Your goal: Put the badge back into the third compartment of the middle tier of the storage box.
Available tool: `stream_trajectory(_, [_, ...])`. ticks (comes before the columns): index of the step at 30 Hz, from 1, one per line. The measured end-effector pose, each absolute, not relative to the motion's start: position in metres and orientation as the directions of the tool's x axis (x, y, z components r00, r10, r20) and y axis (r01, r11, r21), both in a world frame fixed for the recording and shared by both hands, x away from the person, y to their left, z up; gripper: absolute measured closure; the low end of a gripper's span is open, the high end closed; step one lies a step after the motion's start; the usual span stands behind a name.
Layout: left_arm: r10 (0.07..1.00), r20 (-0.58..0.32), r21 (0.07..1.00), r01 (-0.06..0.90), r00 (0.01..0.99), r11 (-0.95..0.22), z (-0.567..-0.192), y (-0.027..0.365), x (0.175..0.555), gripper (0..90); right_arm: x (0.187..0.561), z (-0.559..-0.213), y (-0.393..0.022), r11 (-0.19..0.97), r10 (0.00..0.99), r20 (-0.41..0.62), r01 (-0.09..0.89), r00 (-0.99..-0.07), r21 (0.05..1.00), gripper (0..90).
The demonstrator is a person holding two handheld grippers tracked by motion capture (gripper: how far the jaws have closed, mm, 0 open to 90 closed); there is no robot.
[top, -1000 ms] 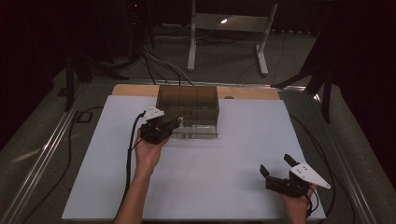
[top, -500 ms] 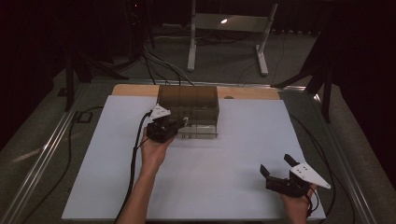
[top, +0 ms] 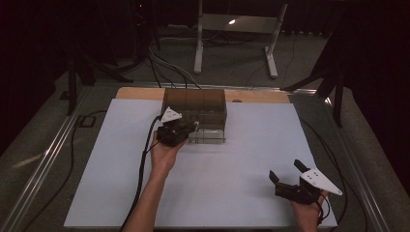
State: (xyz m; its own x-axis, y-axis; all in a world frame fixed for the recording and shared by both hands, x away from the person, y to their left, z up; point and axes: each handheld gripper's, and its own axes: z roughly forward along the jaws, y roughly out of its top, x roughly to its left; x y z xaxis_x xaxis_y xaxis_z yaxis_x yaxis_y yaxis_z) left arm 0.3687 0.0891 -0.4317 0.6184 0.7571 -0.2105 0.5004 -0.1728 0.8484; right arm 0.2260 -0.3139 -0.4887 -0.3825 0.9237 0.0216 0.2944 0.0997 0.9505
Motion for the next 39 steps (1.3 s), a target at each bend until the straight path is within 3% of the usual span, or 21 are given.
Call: stream_trajectory(39, [0.748,-0.22,0.823,0.531,0.626,-0.203,-0.455,0.058,0.386,88.6,0.226,-0.488,-0.315,0.102,0.924,0.018,0.291,-0.381,0.951,0.0])
